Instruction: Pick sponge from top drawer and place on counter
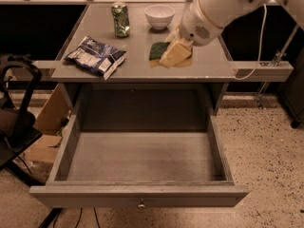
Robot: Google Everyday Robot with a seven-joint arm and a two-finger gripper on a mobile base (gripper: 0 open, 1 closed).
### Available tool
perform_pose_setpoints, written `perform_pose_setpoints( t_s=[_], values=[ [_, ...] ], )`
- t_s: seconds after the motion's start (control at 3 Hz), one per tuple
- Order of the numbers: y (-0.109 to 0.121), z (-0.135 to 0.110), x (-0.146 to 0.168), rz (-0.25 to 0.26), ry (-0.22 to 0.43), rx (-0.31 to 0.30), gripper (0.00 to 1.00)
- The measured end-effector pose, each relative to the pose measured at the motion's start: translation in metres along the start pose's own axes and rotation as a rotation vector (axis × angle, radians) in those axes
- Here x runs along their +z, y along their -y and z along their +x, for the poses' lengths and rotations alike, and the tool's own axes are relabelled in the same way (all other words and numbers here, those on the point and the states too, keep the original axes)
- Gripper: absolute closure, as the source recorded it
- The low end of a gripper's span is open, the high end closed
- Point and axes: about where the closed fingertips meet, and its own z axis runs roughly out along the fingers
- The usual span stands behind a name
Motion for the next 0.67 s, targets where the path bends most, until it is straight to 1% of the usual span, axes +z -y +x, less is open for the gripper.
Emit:
perform_pose_setpoints(
  t_s=[0.33, 0.67],
  values=[
    [0.055, -0.02, 0.015, 0.083, 0.007, 0.079, 1.0],
    [0.094, -0.029, 0.051, 0.153, 0.026, 0.179, 1.0]
  ],
)
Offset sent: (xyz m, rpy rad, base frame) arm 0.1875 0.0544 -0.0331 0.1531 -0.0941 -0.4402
